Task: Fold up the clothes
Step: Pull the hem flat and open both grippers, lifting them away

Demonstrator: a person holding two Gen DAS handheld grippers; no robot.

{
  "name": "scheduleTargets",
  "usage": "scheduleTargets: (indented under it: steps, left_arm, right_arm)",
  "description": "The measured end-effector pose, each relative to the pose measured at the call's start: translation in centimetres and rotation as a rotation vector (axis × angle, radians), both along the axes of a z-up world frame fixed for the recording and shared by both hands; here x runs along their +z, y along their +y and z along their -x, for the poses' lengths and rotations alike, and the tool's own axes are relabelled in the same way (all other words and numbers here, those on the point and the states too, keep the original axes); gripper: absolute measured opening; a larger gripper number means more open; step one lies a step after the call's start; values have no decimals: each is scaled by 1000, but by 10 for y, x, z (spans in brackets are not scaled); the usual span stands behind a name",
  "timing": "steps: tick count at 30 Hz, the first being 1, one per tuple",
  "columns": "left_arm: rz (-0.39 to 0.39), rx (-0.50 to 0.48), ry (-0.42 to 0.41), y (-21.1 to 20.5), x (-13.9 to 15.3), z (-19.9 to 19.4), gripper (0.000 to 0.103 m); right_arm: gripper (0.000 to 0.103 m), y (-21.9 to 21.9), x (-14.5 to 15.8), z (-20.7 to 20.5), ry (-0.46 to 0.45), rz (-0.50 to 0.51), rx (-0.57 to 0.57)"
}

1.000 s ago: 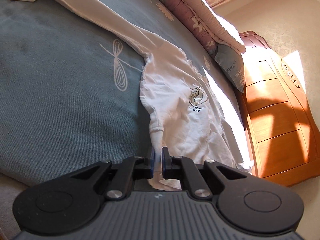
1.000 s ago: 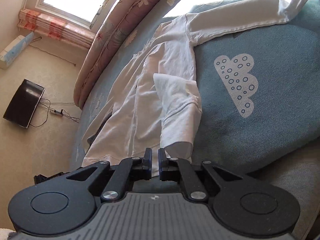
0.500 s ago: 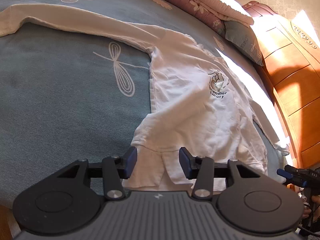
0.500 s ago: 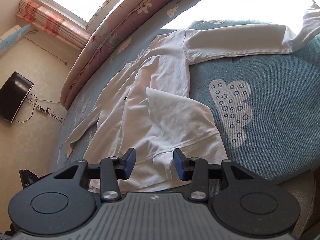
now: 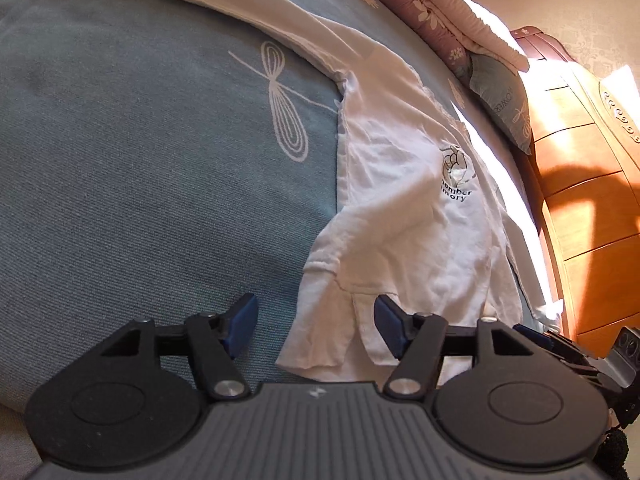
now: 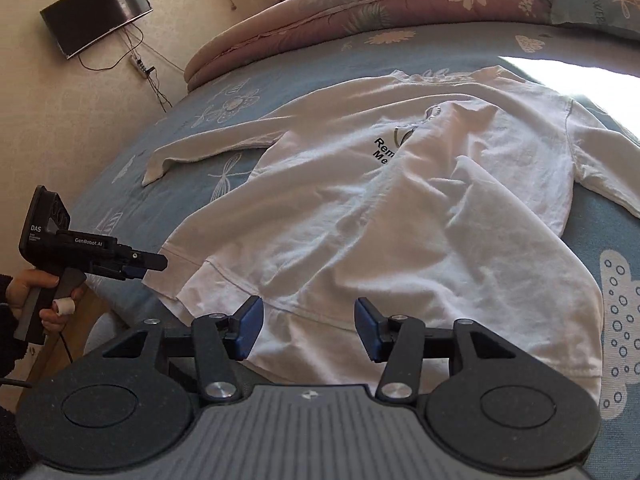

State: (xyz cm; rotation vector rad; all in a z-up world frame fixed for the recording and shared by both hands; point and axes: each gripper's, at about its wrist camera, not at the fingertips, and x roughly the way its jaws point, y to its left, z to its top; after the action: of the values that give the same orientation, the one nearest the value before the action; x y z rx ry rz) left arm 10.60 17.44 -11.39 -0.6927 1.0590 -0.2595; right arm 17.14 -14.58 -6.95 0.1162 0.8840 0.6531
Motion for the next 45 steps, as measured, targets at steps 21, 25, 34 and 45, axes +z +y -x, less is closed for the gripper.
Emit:
scheduleTargets:
  steps: [21, 25, 34, 45]
  left_arm:
    - [223, -7, 39, 7, -17, -6, 44]
    - [243, -3, 46, 11, -21, -6, 52]
    - [287, -57, 63, -4, -32, -7, 53]
    - [49, -100, -123, 15, 31, -75, 53]
  right_arm:
    - [7, 204, -46, 32, -439, 535, 484]
    - [7, 197, -34, 33, -391, 511, 488]
    - [13, 166, -18, 31, -174, 291, 487]
    - [29, 139, 7, 19, -219, 226, 318]
